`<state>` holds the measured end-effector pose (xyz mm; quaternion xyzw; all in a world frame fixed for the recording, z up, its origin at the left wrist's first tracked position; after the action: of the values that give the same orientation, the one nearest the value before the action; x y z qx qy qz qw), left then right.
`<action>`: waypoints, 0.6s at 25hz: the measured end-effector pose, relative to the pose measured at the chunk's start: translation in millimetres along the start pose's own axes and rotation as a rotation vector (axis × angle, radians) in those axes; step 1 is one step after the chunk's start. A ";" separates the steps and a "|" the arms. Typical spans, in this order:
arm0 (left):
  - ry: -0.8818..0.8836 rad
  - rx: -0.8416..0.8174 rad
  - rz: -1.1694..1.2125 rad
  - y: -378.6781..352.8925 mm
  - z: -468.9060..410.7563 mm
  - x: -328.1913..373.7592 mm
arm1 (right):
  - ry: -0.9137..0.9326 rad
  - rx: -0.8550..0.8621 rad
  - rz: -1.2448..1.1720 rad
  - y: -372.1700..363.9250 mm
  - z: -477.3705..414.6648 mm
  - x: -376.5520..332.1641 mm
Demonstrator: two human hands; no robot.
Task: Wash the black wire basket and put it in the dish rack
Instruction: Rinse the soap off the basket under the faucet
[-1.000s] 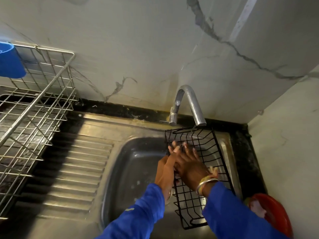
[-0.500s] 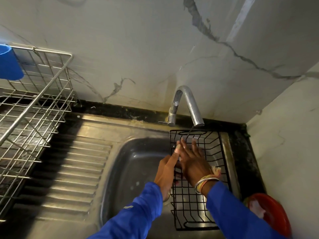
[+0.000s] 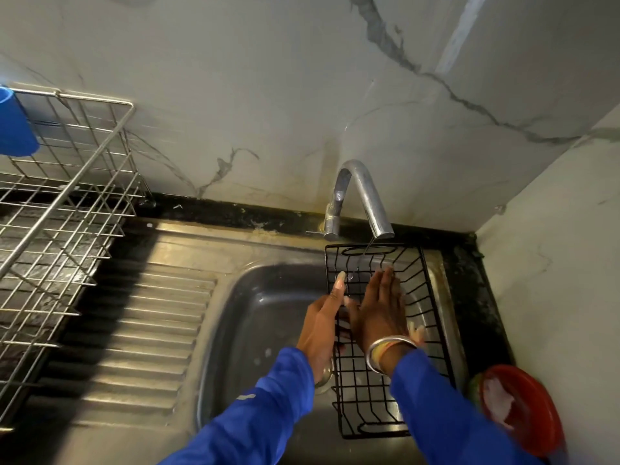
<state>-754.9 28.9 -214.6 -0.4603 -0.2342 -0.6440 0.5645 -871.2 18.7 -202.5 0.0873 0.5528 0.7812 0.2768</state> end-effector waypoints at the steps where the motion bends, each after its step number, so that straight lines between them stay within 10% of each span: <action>1: 0.001 -0.017 -0.004 -3.4 1.6 -1.7 | 0.033 -0.030 0.001 -7.1 1.1 -9.3; 5: -0.017 0.004 0.004 10.0 1.6 -1.3 | 0.381 -0.131 0.135 -26.4 10.5 -18.7; 8: -0.038 0.012 -0.031 17.8 -1.7 -3.1 | 0.053 -0.026 -0.012 -14.1 3.9 -0.5; 13: -0.077 -0.001 -0.002 25.3 -10.4 8.2 | 0.490 -0.091 0.192 -30.5 21.1 -31.9; 15: -0.085 -0.004 -0.013 29.4 -13.7 12.1 | 0.294 -0.040 0.116 -17.0 6.2 -9.4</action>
<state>-731.0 4.1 -217.1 -0.4869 -0.2597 -0.6280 0.5487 -854.9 22.8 -214.1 -0.0016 0.5658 0.8110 0.1490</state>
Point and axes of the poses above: each hand's wrist, its own z-axis away from the middle knuckle, its own y-axis out of the back of the hand, x = y × z, the point moved 7 cm from there along -z, towards the middle knuckle, and after that the axes turned 6 degrees about -y, right-handed, at the moved point
